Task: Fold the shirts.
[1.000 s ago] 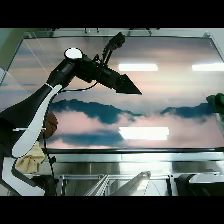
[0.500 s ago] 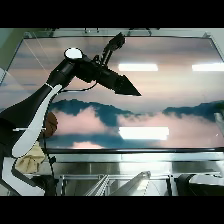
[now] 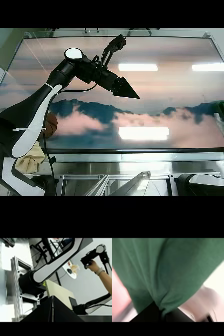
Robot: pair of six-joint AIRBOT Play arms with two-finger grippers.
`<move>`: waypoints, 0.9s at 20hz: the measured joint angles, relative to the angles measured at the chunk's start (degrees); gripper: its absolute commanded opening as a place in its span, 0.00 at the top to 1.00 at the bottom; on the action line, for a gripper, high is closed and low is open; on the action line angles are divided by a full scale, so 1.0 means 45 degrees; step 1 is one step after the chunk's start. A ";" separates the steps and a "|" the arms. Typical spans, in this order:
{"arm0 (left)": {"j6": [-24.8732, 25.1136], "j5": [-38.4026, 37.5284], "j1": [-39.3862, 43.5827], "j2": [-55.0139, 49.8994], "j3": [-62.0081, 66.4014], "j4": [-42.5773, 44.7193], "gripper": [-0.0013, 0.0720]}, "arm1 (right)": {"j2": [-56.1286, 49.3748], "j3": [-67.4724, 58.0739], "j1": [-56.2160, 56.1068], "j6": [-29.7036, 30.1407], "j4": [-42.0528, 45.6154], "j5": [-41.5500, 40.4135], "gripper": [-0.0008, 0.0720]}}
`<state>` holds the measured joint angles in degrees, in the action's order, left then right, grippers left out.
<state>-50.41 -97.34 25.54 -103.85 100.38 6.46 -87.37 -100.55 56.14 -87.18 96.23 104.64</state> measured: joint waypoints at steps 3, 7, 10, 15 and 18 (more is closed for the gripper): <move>0.0000 -0.0034 0.0000 0.0000 0.0000 0.0000 0.96 | 0.0010 0.1384 0.0078 -0.0466 0.2181 -0.0112 0.95; 0.0005 -0.0044 0.0000 0.0000 0.0000 0.0000 0.96 | -0.0063 0.2633 0.0389 -0.0826 0.3599 -0.0223 0.04; 0.0005 -0.0034 0.0000 0.0000 0.0000 0.0000 0.96 | -0.0092 0.3079 0.0563 -0.1219 0.3963 0.0000 0.04; -0.0136 -0.0005 -0.0068 0.0000 0.0112 -0.0053 0.98 | -0.0102 0.3259 0.0155 -0.2254 0.3891 0.0155 0.95; -0.0753 -0.0044 -0.0452 0.0000 0.0865 -0.0044 0.99 | -0.0058 0.3240 -0.0758 -0.2429 0.2939 -0.0034 0.96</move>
<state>-53.80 -97.54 23.51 -103.85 104.27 6.26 -87.64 -85.97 52.73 -98.10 109.45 104.49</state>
